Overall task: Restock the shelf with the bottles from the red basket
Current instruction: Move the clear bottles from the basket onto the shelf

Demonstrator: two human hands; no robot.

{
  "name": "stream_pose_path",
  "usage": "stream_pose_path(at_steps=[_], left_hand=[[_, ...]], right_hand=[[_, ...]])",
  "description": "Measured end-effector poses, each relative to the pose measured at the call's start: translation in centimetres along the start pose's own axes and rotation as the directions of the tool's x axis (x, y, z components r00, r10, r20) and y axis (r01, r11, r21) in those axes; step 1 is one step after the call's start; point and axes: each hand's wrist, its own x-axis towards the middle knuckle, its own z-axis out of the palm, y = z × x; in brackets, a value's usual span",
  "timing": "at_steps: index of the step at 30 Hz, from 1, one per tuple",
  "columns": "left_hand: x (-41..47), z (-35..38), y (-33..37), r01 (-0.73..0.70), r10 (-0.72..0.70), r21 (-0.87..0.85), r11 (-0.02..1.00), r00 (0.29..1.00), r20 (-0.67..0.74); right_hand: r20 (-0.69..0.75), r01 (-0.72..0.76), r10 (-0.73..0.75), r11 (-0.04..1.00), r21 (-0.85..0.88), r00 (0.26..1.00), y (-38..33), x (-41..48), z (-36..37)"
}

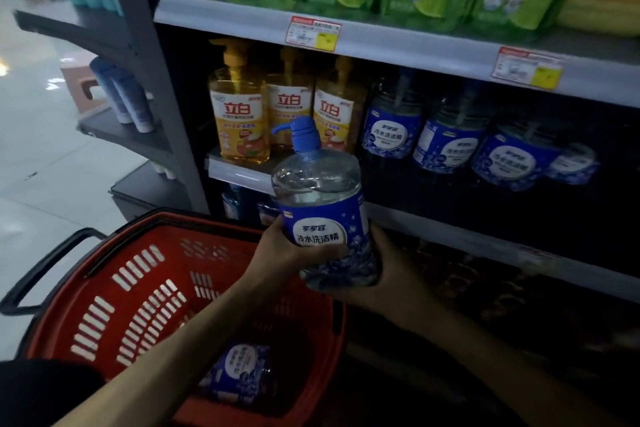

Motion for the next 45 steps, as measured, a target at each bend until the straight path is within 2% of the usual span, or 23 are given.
stream_pose_path(at_steps=[2, 3, 4, 8, 11, 13, 16, 22, 28, 31, 33, 34, 37, 39, 45], left_hand=[[-0.1, 1.2, -0.1, -0.022, 0.022, 0.048, 0.999, 1.000, 0.013], [-0.1, 1.8, -0.2, -0.032, 0.031, 0.064, 0.997, 0.999, 0.027], [-0.2, 2.4, -0.1, -0.040, 0.036, 0.080, 0.996, 0.998, 0.048], [-0.5, 4.4, 0.3, -0.082, 0.054, 0.152, 0.985, 0.982, 0.182], [-0.6, 6.3, 0.5, -0.095, 0.057, 0.144, 0.985, 0.967, 0.248], [-0.3, 7.7, 0.7, -0.137, 0.091, 0.159, 0.978, 0.959, 0.267], [0.6, 10.2, 1.6, -0.211, 0.157, 0.167, 0.963, 0.945, 0.286], [3.2, 15.8, 4.1, -0.385, 0.321, 0.166, 0.908, 0.893, 0.315], [6.3, 23.3, 5.7, -0.593, 0.508, 0.159, 0.790, 0.777, 0.371], [8.2, 26.8, 5.4, -0.643, 0.546, 0.241, 0.727, 0.754, 0.365], [9.0, 29.0, 5.4, -0.642, 0.545, 0.238, 0.729, 0.754, 0.367], [9.3, 30.0, 5.4, -0.644, 0.547, 0.219, 0.733, 0.749, 0.373], [10.2, 32.5, 5.3, -0.654, 0.551, 0.209, 0.727, 0.738, 0.390], [10.8, 33.8, 5.1, -0.654, 0.553, 0.207, 0.727, 0.737, 0.389], [12.1, 36.5, 5.3, -0.607, 0.528, 0.147, 0.781, 0.768, 0.362]], right_hand=[[-0.080, 0.045, -0.052, 0.995, -0.085, 0.995, 0.8, 0.2, 0.4], [-0.125, -0.047, 0.040, 0.998, -0.049, 0.991, 1.8, 0.6, 0.5], [-0.154, -0.093, 0.078, 0.991, -0.094, 0.985, 3.4, 0.9, 0.2], [-0.179, -0.198, 0.186, 0.979, -0.053, 0.966, 8.0, -0.4, -1.2], [-0.210, -0.084, 0.124, 0.979, 0.186, 0.970, 8.1, -2.2, -3.6], [-0.254, -0.019, 0.081, 0.971, 0.237, 0.964, 8.4, -2.9, -5.1], [-0.334, 0.053, 0.017, 0.978, 0.202, 0.942, 8.8, -3.8, -7.3], [-0.503, 0.062, 0.083, 0.962, 0.265, 0.860, 9.7, -5.1, -12.8], [-0.652, 0.078, 0.170, 0.940, 0.333, 0.739, 12.1, -5.8, -18.0], [-0.631, 0.121, 0.245, 0.869, 0.479, 0.736, 13.6, -5.8, -20.8], [-0.585, 0.116, 0.300, 0.816, 0.567, 0.753, 14.3, -6.3, -23.0], [-0.589, 0.107, 0.307, 0.819, 0.563, 0.748, 14.9, -6.6, -24.0], [-0.684, 0.050, 0.240, 0.926, 0.375, 0.689, 17.2, -7.4, -25.8], [-0.725, 0.073, 0.213, 0.937, 0.342, 0.655, 18.1, -7.6, -26.8], [-0.749, 0.100, 0.150, 0.956, 0.277, 0.645, 18.7, -7.8, -29.7]])
